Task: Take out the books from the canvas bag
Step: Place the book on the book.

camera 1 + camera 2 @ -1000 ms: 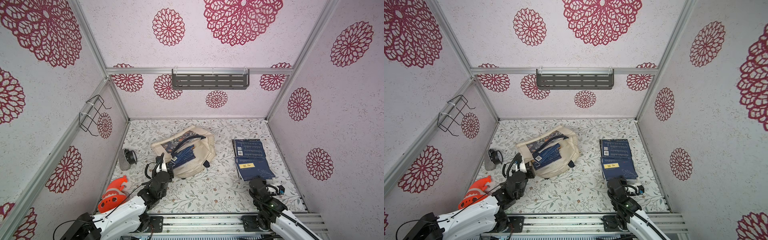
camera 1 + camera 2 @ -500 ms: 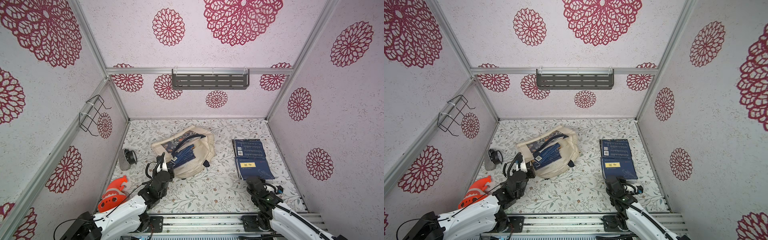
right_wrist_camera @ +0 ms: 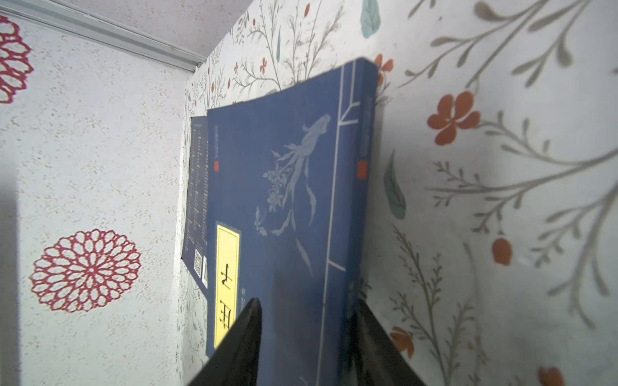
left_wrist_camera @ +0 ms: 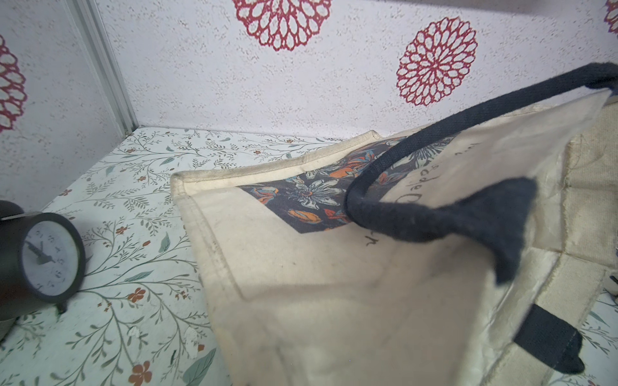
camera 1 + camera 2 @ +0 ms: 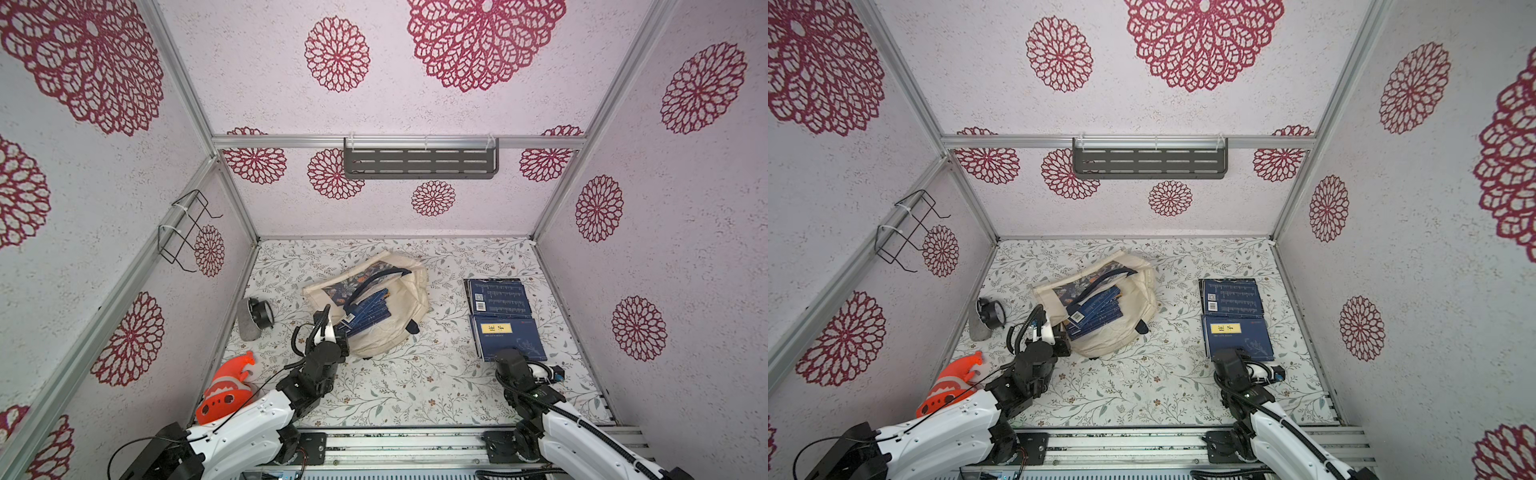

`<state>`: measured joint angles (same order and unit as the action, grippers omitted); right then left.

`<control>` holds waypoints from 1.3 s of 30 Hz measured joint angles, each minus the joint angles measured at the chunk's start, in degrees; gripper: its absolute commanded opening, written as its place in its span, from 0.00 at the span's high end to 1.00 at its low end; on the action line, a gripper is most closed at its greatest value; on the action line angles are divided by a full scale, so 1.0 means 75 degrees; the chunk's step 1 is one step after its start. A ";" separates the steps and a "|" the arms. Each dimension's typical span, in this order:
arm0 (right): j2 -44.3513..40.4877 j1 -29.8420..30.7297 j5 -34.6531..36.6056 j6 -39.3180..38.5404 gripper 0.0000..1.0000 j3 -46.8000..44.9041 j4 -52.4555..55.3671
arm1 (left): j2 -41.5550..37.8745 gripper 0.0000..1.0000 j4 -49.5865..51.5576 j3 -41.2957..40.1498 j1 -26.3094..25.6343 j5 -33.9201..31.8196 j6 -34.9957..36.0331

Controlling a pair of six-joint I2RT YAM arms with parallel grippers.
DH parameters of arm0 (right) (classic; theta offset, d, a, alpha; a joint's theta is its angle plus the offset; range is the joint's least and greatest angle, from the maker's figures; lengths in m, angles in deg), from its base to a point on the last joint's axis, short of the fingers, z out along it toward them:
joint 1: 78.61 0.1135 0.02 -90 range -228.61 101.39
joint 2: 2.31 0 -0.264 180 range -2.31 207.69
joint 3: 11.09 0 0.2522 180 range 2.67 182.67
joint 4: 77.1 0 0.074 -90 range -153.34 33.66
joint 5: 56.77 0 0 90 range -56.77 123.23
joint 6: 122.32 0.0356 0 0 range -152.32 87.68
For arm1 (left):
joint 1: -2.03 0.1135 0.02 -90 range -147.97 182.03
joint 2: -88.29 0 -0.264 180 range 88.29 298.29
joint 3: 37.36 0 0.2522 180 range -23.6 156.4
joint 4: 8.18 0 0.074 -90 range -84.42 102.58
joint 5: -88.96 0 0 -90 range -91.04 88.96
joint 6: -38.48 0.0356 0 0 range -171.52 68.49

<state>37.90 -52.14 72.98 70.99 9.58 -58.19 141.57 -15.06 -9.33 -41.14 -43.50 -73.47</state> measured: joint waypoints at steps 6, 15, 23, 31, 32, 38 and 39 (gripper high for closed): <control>-0.0003 -0.0050 -0.0146 -0.0624 0.52 0.0000 -0.0376 | 0.0006 1.00 0.0058 0.0035 0.0000 0.0000 -0.0026; 0.0000 -0.0076 -0.0239 -0.1093 0.23 0.0166 -0.0251 | 0.0006 1.00 0.0064 0.0038 0.0000 0.0000 -0.0029; -0.0335 -0.0090 -0.0568 -0.1515 0.01 0.0254 0.0175 | 0.0015 1.00 0.0087 0.0052 0.0000 0.0085 -0.0047; -0.0525 -0.0090 -0.1067 -0.2906 0.01 0.1116 0.0166 | -0.0044 1.00 0.0085 0.0052 0.0000 0.0251 -0.0044; -0.0458 -0.0087 -0.1183 -0.3086 0.01 0.1195 0.0032 | -0.0058 1.00 0.0085 0.0050 0.0000 0.0280 -0.0038; 0.0554 0.0347 -0.2087 -0.4089 0.07 0.1763 -0.1005 | -0.0090 1.00 0.0050 0.0038 0.0000 0.0452 0.0038; 0.0813 0.0560 -0.2177 -0.4217 0.08 0.1836 -0.1241 | -0.0102 1.00 0.0047 0.0026 0.0000 0.0463 0.0055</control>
<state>44.00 -47.94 56.65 39.36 23.35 -67.50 140.80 -14.71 -9.14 -41.14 -40.03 -73.06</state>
